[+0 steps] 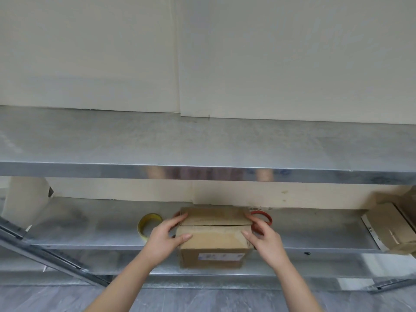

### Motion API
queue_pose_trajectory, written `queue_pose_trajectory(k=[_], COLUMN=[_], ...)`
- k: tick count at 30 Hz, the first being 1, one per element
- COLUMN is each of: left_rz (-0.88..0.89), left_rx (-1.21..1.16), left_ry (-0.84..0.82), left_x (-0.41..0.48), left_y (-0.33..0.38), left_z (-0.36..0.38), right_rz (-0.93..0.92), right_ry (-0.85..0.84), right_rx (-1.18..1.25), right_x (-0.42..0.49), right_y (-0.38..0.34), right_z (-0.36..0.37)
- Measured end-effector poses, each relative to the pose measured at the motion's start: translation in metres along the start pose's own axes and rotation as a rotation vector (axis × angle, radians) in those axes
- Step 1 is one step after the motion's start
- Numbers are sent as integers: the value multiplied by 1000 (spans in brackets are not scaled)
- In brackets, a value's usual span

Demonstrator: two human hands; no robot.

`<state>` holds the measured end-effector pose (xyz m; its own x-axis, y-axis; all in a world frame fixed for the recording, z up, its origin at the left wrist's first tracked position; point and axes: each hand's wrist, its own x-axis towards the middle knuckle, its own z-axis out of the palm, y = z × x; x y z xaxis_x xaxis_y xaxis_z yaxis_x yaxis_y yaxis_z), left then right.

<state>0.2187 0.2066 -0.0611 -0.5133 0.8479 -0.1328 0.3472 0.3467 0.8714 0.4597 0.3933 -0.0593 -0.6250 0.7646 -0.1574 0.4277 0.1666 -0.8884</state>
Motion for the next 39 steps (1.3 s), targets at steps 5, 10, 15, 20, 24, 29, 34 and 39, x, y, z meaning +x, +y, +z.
queue_pose_trajectory(k=[5,10,15,20,24,29,34,39], left_rz=[-11,-21,78,253,285,298,264,184], left_rx=[29,-20,254,718,918,1048,1113,1186], left_ry=[-57,51,52,12,-6,13,55,-61], left_x=[22,33,42,39,34,19,-10,-41], left_y=[3,0,3,10,22,29,10,-49], left_z=[2,9,6,5,3,-5,-48,-99], right_rz=[31,54,62,-97,-262,-400,-670,-759], right_ry=[-46,-6,12,150,204,126,100,-80], right_rx=[-50,17,27,-421,-720,-831,-942,-912], right_x=[21,28,35,22,14,0,-25,-57], right_y=[-6,-6,-11,-9,-21,-49,-78,-77], right_z=[6,17,20,19,20,38,91,168])
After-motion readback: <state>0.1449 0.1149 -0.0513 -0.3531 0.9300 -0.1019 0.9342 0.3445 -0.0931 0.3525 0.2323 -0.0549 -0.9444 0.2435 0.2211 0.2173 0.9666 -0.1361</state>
